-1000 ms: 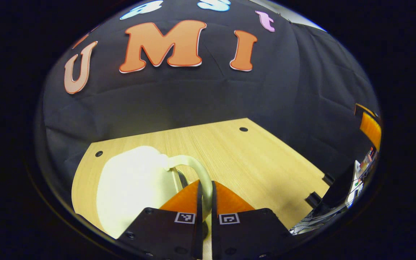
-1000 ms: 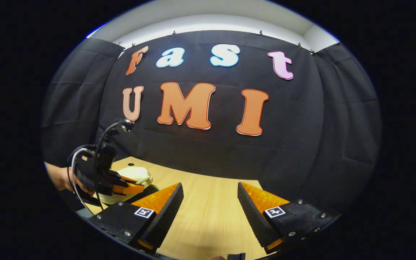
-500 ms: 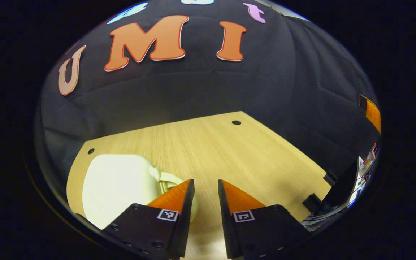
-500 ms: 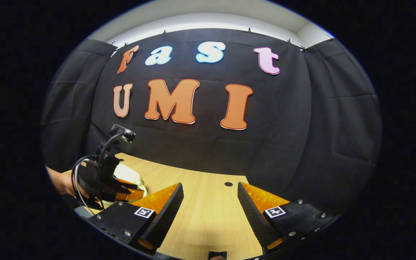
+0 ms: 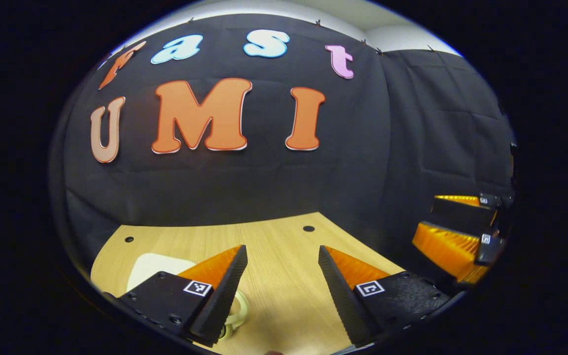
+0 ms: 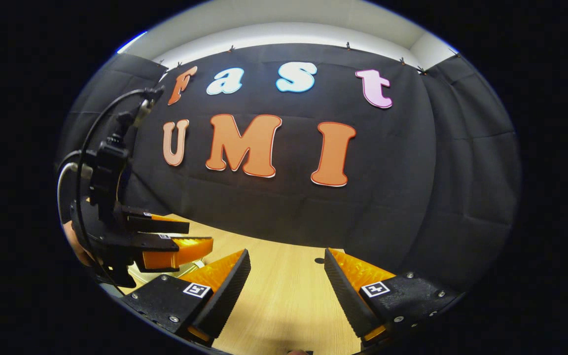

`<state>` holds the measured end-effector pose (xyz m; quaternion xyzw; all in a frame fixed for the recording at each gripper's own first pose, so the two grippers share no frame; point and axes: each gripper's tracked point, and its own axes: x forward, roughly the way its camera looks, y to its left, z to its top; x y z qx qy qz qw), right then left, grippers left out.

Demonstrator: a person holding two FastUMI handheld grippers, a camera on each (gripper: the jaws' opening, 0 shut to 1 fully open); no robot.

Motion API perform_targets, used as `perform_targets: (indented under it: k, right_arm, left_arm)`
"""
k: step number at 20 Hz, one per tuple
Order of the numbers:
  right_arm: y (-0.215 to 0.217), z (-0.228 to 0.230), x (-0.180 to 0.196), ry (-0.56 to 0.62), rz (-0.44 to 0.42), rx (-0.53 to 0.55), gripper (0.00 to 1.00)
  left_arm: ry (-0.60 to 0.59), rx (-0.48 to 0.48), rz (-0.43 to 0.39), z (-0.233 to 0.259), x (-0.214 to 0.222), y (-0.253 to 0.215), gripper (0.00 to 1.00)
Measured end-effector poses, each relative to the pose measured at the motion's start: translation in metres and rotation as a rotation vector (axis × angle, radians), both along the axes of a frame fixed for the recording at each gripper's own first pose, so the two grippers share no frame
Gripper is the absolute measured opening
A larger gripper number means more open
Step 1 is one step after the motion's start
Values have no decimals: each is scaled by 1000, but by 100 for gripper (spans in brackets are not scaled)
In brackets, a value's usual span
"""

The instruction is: First open the suitcase, pack the skin care products into it, and then close the suitcase.

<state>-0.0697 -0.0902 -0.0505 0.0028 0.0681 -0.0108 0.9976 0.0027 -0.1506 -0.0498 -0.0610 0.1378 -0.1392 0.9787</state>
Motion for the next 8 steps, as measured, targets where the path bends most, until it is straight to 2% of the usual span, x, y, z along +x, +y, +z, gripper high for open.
perform_targets:
  k: [5, 6, 8]
  right_arm:
    - [18, 6, 11, -23, 40, -12, 95]
    - [20, 6, 12, -25, 48, -13, 99]
    - [23, 7, 15, -31, 57, -19, 95]
  left_arm:
    - [-59, 1, 132, 15, -7, 31, 93]
    - [-70, -1, 147, 16, -10, 34, 93]
    - [-74, 2, 182, 15, -13, 42, 93]
